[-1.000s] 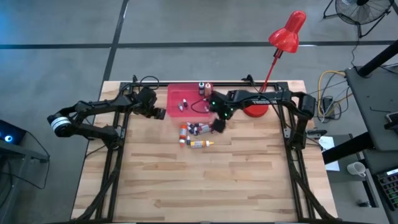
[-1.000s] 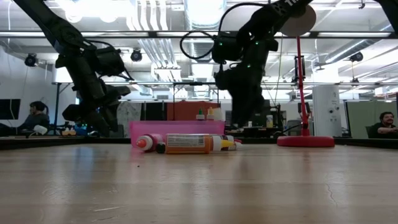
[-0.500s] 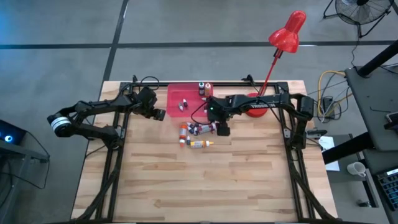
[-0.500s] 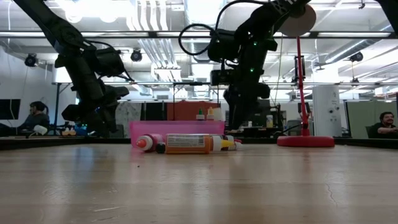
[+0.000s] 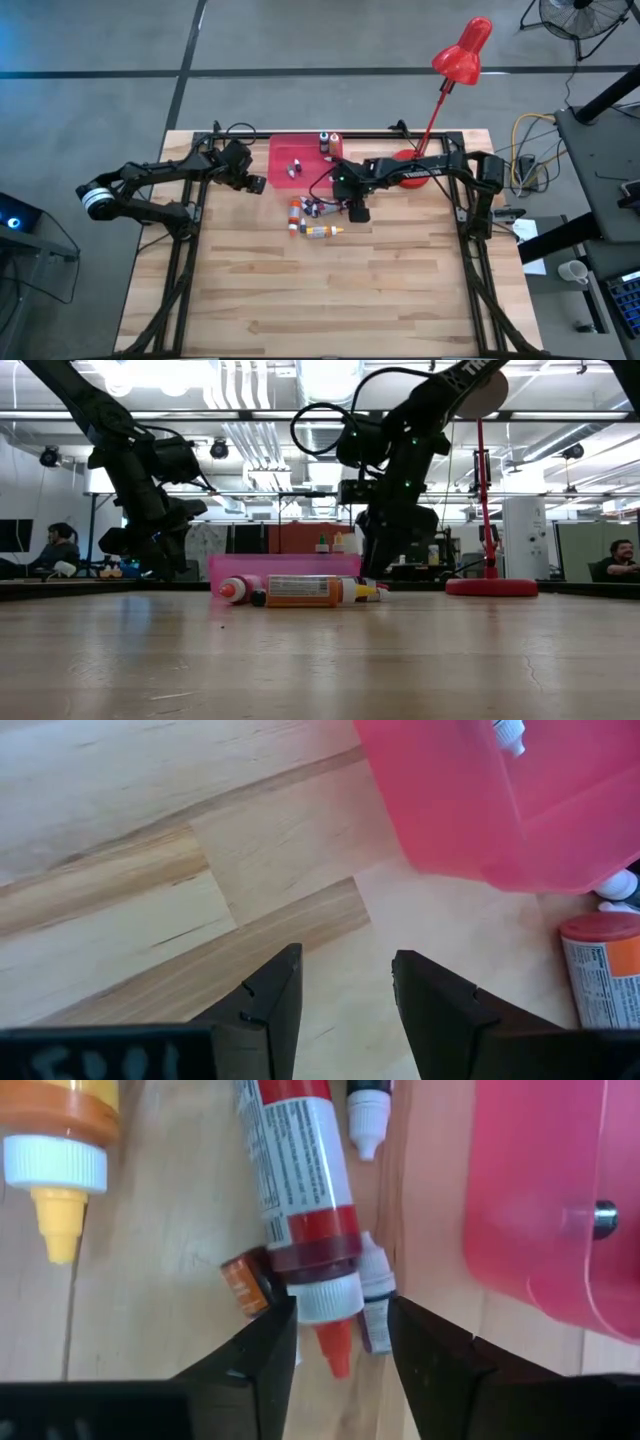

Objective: Pick & Place food coloring
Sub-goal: Put the big red food coloring bottle into the red bin

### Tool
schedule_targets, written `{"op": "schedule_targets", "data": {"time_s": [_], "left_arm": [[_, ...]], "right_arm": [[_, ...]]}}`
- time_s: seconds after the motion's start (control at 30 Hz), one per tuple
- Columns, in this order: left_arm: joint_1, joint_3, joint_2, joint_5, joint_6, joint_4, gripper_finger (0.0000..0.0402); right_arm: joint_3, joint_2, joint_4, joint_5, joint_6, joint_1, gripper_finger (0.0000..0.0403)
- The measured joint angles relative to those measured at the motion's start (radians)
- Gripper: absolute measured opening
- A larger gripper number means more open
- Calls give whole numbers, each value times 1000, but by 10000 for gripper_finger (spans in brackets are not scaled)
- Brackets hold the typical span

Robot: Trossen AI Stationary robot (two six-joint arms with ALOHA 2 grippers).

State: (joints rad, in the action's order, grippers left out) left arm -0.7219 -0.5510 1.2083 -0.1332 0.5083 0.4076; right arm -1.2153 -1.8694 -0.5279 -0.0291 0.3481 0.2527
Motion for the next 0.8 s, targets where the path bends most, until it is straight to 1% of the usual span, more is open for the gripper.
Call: {"op": "schedule_targets", "data": {"time_s": [0.1, 0.23, 0.5, 0.67, 0.8], "left_arm": [[0, 0, 0, 1, -1, 0, 131], [0, 0, 0, 1, -1, -1, 131], [0, 0, 0, 0, 6, -3, 131], [0, 0, 0, 0, 7, -3, 131], [0, 0, 0, 0, 8, -3, 131]], "right_arm": [[15, 0, 47, -7, -10, 0, 147], [41, 0, 88, -45, -26, -1, 148], [94, 0, 97, -48, -23, -4, 166], [114, 0, 107, -48, -23, -5, 162], [120, 0, 161, -49, -30, -11, 155]]}}
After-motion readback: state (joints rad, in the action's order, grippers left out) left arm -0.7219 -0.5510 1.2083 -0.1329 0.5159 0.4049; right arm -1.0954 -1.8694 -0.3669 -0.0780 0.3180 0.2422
